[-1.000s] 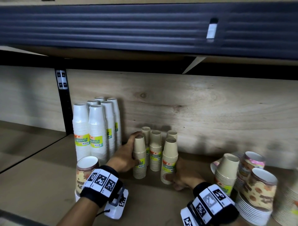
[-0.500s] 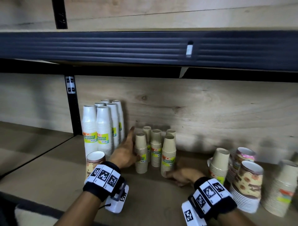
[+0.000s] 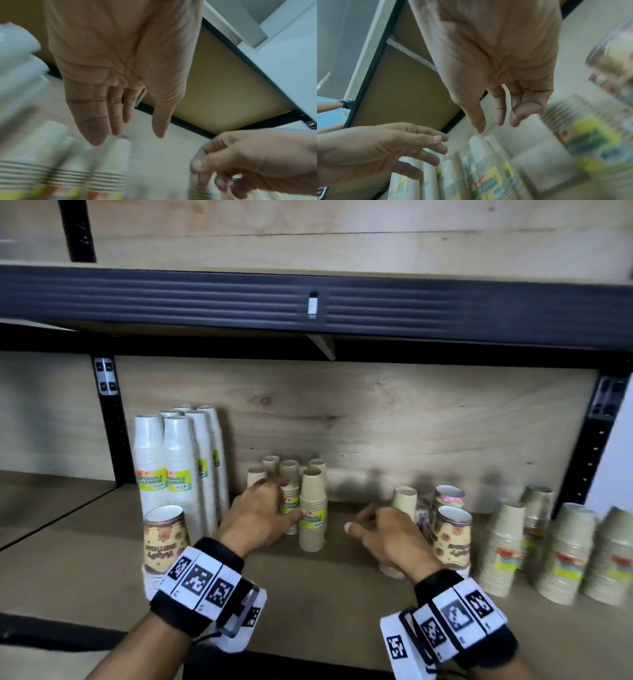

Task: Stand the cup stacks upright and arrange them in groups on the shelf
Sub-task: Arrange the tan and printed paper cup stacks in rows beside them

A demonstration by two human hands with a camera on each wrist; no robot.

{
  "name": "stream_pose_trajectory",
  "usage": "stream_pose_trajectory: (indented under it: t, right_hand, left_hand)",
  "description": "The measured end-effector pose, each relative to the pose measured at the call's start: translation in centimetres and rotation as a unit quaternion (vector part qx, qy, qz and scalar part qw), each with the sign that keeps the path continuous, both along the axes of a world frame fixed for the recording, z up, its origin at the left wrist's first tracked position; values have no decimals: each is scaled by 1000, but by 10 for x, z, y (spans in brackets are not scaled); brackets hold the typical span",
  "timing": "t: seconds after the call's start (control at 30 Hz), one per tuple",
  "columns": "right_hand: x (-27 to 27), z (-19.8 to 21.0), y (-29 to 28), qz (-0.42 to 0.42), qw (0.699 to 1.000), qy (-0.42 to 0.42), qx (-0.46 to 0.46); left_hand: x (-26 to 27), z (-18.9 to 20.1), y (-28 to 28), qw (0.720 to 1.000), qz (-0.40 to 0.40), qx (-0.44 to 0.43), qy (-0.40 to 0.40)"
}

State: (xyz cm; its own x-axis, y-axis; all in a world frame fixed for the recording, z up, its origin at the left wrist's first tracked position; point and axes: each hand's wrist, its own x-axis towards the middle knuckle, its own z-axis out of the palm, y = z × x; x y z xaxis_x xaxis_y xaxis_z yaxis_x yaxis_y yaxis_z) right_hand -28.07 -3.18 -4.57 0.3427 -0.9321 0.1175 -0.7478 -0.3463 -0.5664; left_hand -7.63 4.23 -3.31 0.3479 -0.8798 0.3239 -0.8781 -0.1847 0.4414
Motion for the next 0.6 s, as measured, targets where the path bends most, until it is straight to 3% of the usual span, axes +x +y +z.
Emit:
stream_pose_trajectory:
  t: [0.17,0.33,0.6]
  right_hand:
    - [-70,22,-13,-83,989,-71,-98]
    - [-136,33,-27,-189,960,-28,-207]
    - [-175,15,-55,-184,977,29,-108]
  left_hand:
    - [-64,5,-39,995,-96,27,26]
    - [-119,9,-81,988,-144,37,43]
    - [-154,-2,-115,989,-136,44,24]
